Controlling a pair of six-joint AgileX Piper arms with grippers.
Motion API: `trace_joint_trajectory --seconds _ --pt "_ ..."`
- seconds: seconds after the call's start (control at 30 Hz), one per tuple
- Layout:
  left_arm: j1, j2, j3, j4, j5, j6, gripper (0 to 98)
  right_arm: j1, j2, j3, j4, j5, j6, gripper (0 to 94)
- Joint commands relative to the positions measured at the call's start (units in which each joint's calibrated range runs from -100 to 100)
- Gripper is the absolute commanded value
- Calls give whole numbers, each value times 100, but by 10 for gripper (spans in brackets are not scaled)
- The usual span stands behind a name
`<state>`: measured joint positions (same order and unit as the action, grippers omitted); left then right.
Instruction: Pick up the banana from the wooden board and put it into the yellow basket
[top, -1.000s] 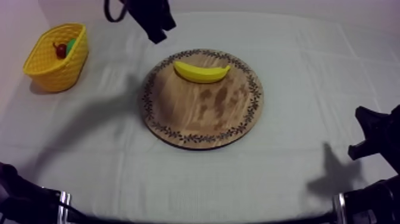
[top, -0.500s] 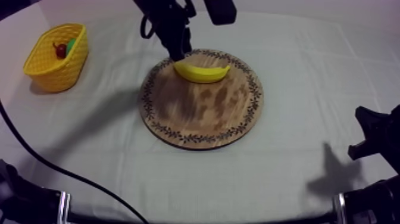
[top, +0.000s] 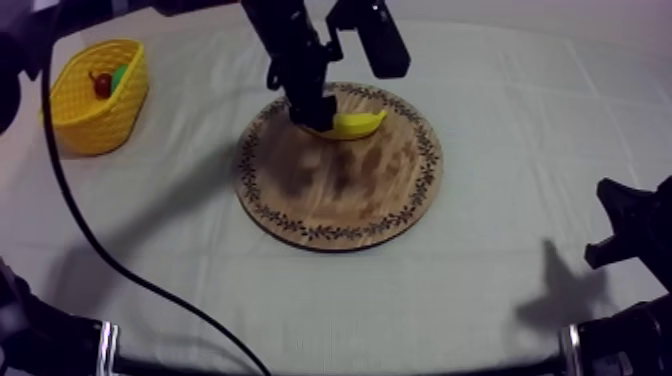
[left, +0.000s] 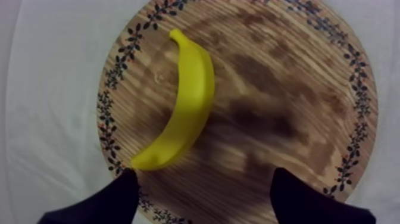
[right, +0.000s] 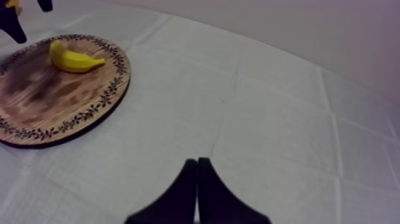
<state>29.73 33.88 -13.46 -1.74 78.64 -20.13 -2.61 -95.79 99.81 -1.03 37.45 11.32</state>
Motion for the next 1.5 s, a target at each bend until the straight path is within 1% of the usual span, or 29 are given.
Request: trace_joint_trajectory --seconds 0.0,0.37,0.6,0.93,1.0,1.13,1.3,1.37,1.47 --pt "-1 186 -61 -8 13 -15 811 1 3 -3 3 -3 -1 2" --pt "-50 962 -514 -73 -49 -60 767 1 3 -3 3 -3 -2 2" --pt "-8 1453 -1110 -78 177 -158 750 1 3 -3 3 -3 -1 2" --pt "19 1939 -1570 -54 404 -237 691 1 3 -3 3 -3 -2 2" --pt "29 2064 -1743 -54 520 -253 639 1 3 -3 3 -3 -2 2" --pt "63 2274 -2028 -49 734 -259 493 1 3 -3 3 -3 -2 2" --pt "96 2358 -2151 -71 899 -216 254 1 3 -3 3 -3 -2 2" --pt "92 2308 -2106 -82 931 -173 173 1 3 -3 3 -3 -2 2" --pt "67 2131 -1936 -88 952 -90 106 1 3 -3 3 -3 -2 2"
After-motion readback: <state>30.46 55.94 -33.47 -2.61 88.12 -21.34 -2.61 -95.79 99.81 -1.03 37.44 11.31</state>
